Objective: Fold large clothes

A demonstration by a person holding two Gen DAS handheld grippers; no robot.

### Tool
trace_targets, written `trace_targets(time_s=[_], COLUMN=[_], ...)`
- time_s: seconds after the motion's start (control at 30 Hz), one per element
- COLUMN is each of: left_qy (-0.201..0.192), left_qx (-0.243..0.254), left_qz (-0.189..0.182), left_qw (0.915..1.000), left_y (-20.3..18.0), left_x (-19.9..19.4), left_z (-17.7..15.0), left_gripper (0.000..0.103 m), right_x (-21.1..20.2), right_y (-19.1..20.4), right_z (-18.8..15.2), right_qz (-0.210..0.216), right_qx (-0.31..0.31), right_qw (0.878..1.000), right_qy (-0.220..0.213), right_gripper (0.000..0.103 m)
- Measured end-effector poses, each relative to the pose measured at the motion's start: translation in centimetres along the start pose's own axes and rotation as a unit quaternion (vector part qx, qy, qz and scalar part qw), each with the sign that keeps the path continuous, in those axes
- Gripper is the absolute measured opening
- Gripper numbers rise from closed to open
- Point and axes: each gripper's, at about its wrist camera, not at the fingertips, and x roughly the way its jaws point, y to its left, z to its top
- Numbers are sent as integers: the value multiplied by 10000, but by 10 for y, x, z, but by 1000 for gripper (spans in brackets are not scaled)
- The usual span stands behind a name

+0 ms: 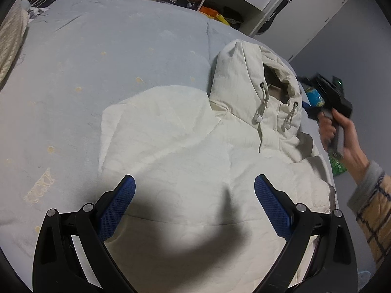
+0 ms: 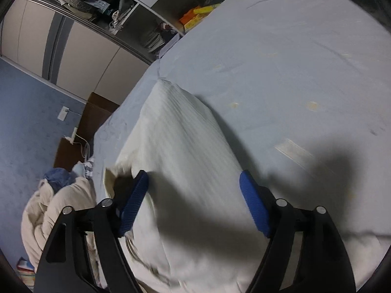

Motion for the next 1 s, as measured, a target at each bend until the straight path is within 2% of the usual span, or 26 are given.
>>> trace_targets(time_s=[0.13,0.27,0.33,0.43,0.47,0.5,0.57,0.8,0.93,1.0], left_qy=[40,68,84,119,126,134,135,97,-3,-79], left_qx=[38,71,70,38,27,21,27,-26,-80,-73], left_qz=[-6,-37,-58,-67,-69,-72,-62,-103,-200,-212], left_qw=[10000,9999,9999,9999,9999,9999,9999,9999,9998,9997], left_y=[0,-1,0,3,3,3,3,1,-1,-2], left_x=[2,4,6,10,11,12,13,13,5,0], left_z=[0,1,1,0,0,0,-1,2,5,6], left_gripper=[94,94,94,94,94,94,94,94,94,94], right_x=[29,67,76,84,84,83,78,36,3,-19], right_y=[1,-2,-5,-2,2,10,23,55,91,104], right_z=[8,12,15,20,20,19,14,-13,-44,-64], right_qz=[0,-264,-378,-469,-477,-465,-513,-566,-850,-852], right_qx=[-119,-191,-219,-262,-353,-582,-919,-1590,-2397,-2746], right_qw=[9999,9986,9983,9980,9977,9968,9943,9849,9640,9533], right_qy=[103,407,379,330,314,284,171,-389,-774,-922], right_gripper=[84,84,82,57,36,24,18,16,16,16])
